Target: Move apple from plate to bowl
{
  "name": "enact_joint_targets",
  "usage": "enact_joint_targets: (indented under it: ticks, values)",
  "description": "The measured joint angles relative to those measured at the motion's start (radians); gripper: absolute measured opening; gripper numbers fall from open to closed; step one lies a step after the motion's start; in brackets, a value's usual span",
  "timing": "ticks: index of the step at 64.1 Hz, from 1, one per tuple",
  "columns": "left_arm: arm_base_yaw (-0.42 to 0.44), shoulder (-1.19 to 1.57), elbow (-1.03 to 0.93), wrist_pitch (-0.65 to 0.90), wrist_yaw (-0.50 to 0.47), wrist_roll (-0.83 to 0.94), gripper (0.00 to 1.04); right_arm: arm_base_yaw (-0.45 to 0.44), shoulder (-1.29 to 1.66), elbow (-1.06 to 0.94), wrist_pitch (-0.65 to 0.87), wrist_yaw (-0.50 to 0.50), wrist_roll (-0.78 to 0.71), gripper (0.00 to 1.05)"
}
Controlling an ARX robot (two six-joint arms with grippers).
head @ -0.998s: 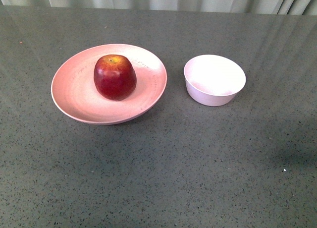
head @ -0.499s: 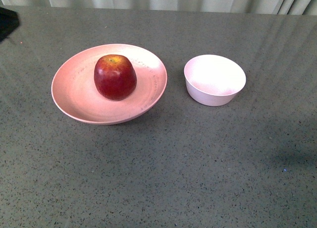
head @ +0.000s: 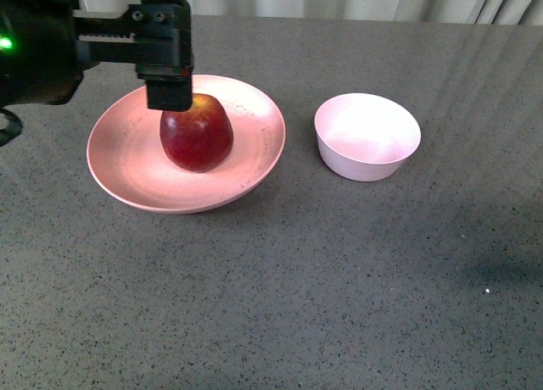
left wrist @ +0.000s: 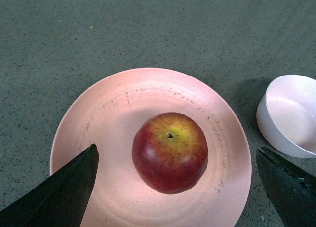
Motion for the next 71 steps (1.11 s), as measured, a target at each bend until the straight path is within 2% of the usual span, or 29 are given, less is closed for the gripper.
enact_joint_targets:
  ticks: [37,64,71]
  values:
    - [-0.069,0.276,0.175,-0.023,-0.106,-0.018,0.96,0.0,0.0,0.0,0.0,0.0,0.0,0.96]
    - [-0.075,0.361,0.244,-0.074,-0.171,-0.025,0.96,0.0,0.0,0.0,0.0,0.0,0.0,0.96]
    - [-0.077,0.372,0.258,-0.087,-0.188,-0.026,0.79,0.0,0.0,0.0,0.0,0.0,0.0,0.96]
